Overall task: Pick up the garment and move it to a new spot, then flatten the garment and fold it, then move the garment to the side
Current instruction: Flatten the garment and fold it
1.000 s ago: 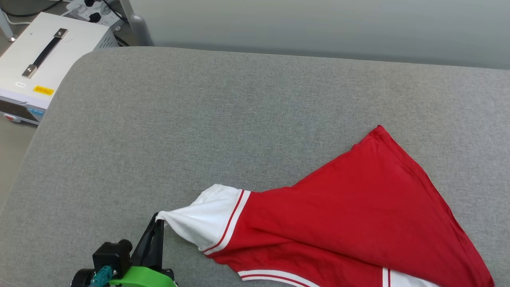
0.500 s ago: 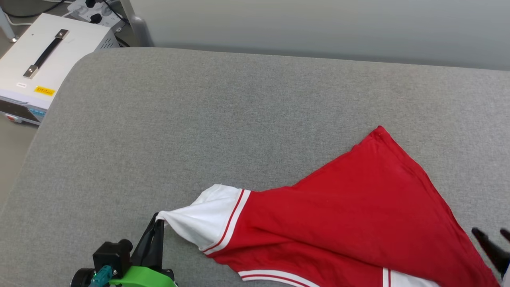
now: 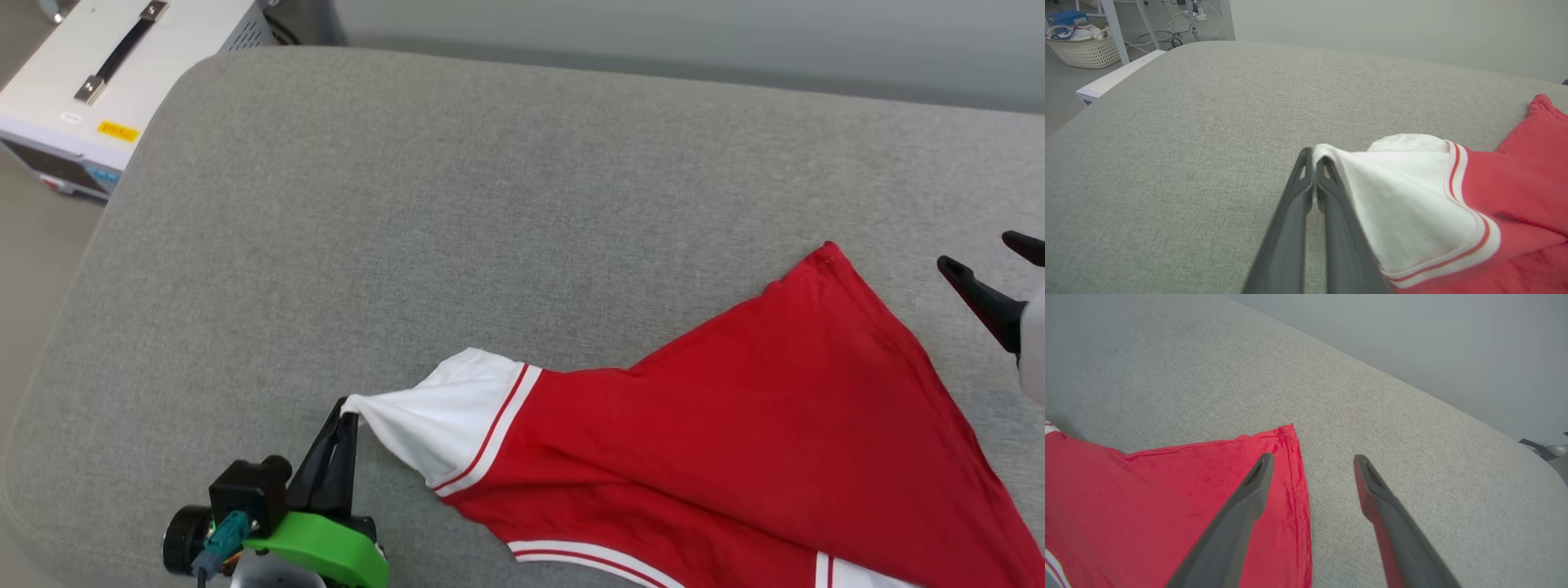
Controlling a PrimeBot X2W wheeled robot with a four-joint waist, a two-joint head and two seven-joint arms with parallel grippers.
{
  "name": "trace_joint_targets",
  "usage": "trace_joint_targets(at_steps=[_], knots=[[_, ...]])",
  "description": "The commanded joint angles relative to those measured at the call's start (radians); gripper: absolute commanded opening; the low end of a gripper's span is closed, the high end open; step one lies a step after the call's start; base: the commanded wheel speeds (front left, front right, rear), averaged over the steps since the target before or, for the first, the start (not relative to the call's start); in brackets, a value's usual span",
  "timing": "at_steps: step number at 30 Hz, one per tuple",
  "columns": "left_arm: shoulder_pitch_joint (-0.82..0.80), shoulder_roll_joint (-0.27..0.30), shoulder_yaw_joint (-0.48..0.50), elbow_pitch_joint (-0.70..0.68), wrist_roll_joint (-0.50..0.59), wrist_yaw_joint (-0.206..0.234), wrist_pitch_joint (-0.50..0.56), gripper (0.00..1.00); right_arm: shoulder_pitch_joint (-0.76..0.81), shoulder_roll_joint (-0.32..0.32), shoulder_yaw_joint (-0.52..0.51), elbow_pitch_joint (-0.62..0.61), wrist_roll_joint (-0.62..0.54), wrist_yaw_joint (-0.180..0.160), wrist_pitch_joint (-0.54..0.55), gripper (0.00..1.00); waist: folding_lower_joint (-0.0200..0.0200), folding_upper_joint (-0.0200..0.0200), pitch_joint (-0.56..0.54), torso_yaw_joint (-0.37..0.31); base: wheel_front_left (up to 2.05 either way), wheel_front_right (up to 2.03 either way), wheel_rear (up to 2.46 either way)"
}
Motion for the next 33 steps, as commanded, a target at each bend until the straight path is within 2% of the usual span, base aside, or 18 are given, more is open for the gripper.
trace_joint_targets(at_steps=[1, 6, 10, 19, 24, 28, 29, 30, 33], knots=[[-0.028, -0.006, -0.004, -0.002, 0.009, -0.005, -0.010, 0.00, -0.054, -0.019, 0.043, 0.030, 0.008, 0.000, 0.036, 1.00, 0.0001, 0.0000, 0.037, 0.030, 0.00, 0.00, 0.00], [-0.068, -0.021, -0.017, 0.003, 0.014, -0.015, -0.020, 0.00, -0.224, -0.049, 0.197, 0.146, 0.038, 0.000, 0.192, 1.00, 0.0001, 0.0000, 0.090, 0.063, 0.00, 0.00, 0.00], [-0.098, -0.036, -0.026, 0.007, 0.020, -0.022, -0.026, 0.00, -0.335, -0.051, 0.311, 0.219, 0.036, 0.000, 0.258, 1.00, 0.0001, 0.0000, 0.129, 0.084, 0.00, 0.00, 0.00], [-0.146, -0.068, -0.034, 0.019, 0.031, -0.036, -0.032, 0.00, -0.481, -0.009, 0.507, 0.430, 0.011, 0.000, 0.229, 1.00, 0.0001, 0.0000, 0.194, 0.112, 0.00, 0.00, 0.00], [-0.163, -0.079, -0.032, 0.024, 0.040, -0.045, -0.033, 0.00, -0.482, -0.006, 0.619, 0.530, 0.015, 0.000, 0.197, 1.00, 0.0001, 0.0000, 0.209, 0.121, 0.00, 0.00, 0.00], [-0.163, -0.085, -0.024, 0.028, 0.046, -0.051, -0.033, 0.00, -0.473, -0.017, 0.687, 0.576, 0.072, 0.000, 0.203, 1.00, 0.0001, 0.0000, 0.206, 0.118, 0.00, 0.00, 0.00], [-0.161, -0.086, -0.020, 0.029, 0.047, -0.052, -0.033, 0.00, -0.478, -0.020, 0.699, 0.579, 0.082, 0.000, 0.199, 0.41, 0.0001, 0.0000, 0.203, 0.115, 0.00, 0.00, 0.00], [-0.155, -0.086, -0.010, 0.033, 0.051, -0.054, -0.033, 0.00, -0.496, -0.025, 0.709, 0.585, 0.108, 0.000, 0.166, 0.00, 0.0001, 0.0000, 0.190, 0.104, 0.00, 0.00, 0.00], [-0.146, -0.086, 0.000, 0.037, 0.056, -0.057, -0.033, 0.00, -0.517, -0.025, 0.701, 0.583, 0.124, 0.000, 0.100, 0.00, 0.0001, 0.0000, 0.169, 0.092, 0.00, 0.00, 0.00]])
